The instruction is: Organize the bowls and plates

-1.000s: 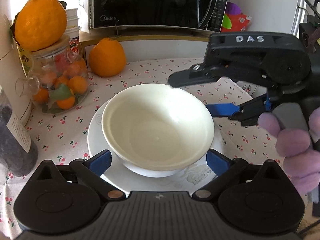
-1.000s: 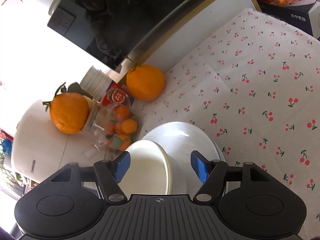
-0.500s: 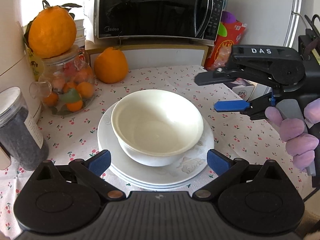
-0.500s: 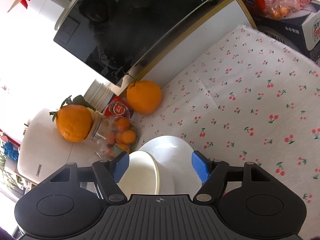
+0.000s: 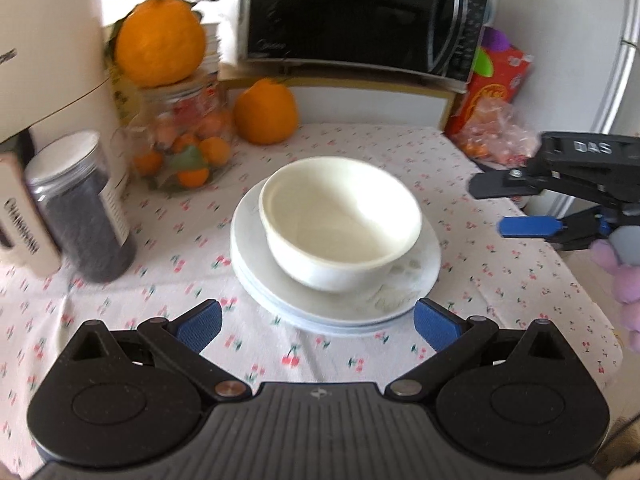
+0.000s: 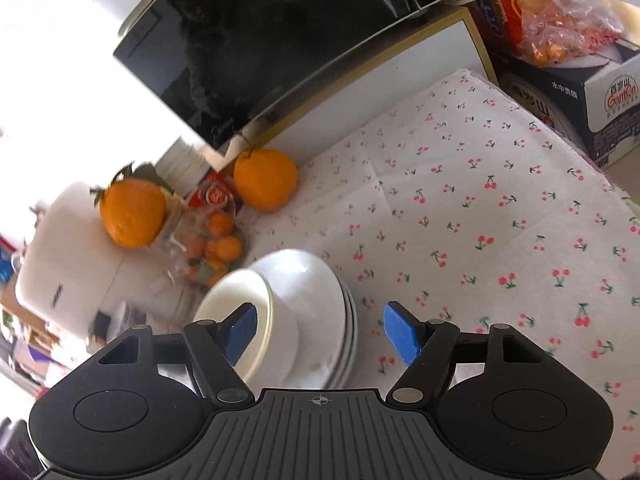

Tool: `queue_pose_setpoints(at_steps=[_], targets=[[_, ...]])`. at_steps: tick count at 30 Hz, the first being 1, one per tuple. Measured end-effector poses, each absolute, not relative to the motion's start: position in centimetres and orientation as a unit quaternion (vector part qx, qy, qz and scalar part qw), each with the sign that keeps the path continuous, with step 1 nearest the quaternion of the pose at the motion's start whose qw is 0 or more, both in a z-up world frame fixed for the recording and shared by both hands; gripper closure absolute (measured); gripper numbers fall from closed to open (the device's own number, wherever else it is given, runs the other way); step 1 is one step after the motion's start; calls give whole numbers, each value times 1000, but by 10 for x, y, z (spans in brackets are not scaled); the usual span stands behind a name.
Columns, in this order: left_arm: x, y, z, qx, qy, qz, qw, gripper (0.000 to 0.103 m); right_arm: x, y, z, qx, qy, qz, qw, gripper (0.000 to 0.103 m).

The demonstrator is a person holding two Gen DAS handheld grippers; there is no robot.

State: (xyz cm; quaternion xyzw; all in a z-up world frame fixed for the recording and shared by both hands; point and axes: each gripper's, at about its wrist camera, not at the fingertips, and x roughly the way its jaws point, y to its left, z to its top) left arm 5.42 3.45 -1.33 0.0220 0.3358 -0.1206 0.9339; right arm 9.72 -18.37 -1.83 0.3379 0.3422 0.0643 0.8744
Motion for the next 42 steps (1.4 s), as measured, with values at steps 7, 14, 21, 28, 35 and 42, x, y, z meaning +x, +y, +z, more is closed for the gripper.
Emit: queue_pose_setpoints(at_steps=[7,14,21,28,35,42], targets=[[38,41,-10,2,354,-84,931,1,71,-173,-8,285,355,69,888,23],[21,41,-7,12,358,-47,932,1,51,-156,-2,225,363,59,902,22],[14,39,-1,8,356,8,934,0,29,-132,11,175,336,32,925,15],[15,40,0,6,357,52,932,0,30,-110,7,120,348,-3,930,15],[15,38,1,6,360,75,930,0,32,-98,1,84,360,-23,929,10],[16,38,1,8,357,81,930,0,33,-88,-6,58,378,-22,924,9]])
